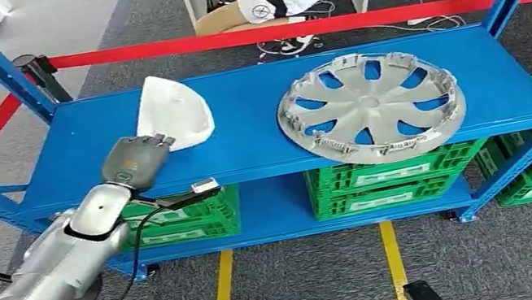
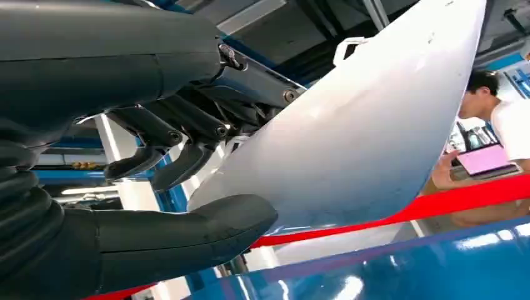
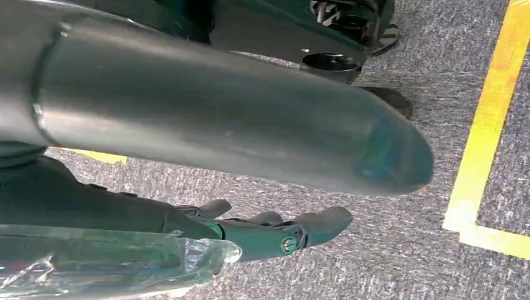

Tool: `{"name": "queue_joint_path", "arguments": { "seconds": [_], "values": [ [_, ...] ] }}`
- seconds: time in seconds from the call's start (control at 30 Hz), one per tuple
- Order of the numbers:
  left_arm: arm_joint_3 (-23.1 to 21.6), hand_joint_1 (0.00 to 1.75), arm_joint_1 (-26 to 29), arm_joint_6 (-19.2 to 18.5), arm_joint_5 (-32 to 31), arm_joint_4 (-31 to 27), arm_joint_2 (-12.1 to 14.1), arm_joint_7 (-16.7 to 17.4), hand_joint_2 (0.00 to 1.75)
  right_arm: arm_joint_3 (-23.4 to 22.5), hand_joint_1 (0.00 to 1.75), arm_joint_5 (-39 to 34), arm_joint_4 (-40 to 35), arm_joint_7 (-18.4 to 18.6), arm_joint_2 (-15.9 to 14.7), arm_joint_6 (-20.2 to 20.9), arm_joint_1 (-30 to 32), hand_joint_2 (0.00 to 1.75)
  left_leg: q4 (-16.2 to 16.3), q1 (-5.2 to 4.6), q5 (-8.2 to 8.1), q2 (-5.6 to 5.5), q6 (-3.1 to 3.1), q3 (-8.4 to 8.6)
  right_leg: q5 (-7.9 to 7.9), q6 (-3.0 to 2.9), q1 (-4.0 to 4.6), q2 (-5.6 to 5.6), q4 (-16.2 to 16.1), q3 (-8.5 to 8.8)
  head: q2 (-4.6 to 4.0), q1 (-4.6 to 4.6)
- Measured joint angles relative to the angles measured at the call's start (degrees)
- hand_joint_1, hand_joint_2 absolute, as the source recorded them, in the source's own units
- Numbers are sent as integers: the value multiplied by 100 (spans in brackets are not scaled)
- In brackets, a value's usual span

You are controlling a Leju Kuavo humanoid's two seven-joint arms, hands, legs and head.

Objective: Take the parts from the cabinet and place them on the table.

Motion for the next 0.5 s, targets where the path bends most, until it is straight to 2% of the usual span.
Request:
{"name": "queue_joint_path", "arguments": {
  "seconds": [0.17, 0.27, 0.3, 0.37, 0.4, 0.43, 0.47, 0.5],
  "values": [
    [-46, 168, 25, 26, -2, -7, -2, 59, 175, -46, 0, 24, 0, 0, 22, -4, 2, 0, 37, -19, -12, -1, 31, -19, 15, 27, -22, 1, -9, -4, 0, -2],
    [-81, 168, 30, 24, -2, -26, 0, 76, 175, -59, 0, 31, 0, 0, 35, -9, 4, 0, 74, -33, -18, -1, 74, -47, 28, 57, -33, 1, -10, -8, 0, -2],
    [-92, 168, 30, 24, -4, -35, 2, 83, 175, -63, 0, 31, 0, 0, 39, -9, 4, 0, 86, -41, -15, -1, 95, -57, 38, 78, -41, 1, -16, -8, 0, -2],
    [-111, 168, 26, 24, -4, -59, 4, 90, 175, -70, 0, 31, 0, 0, 42, -9, 3, 0, 62, -47, 59, 1, 160, -66, 108, 157, -42, 11, -67, 9, 0, -7],
    [-124, 168, 27, 26, -4, -83, -4, 94, 175, -76, 0, 31, 0, 0, 42, -13, 4, 0, -39, 26, 133, 27, 188, -32, 50, 174, -31, -3, -53, -64, 0, -2],
    [-136, 168, 24, 26, -4, -96, -9, 103, 175, -85, 0, 31, 0, 0, 42, -13, 2, 0, -57, 29, 158, 39, 212, -37, -98, 196, -13, -27, 99, -125, 0, 22],
    [-142, 168, 27, 26, -4, -103, -2, 116, 175, -90, 0, 31, 0, -2, 42, -13, 1, 0, -56, 37, 162, 46, 217, -50, -312, 219, -23, -36, 464, -269, 0, 39],
    [-146, 168, 50, 24, -4, -103, 9, 118, 175, -94, 0, 31, 0, -2, 42, -13, 9, 0, -53, 37, 166, 63, 223, -61, -542, 247, -37, -45, 988, -478, 0, 28]
  ]
}}
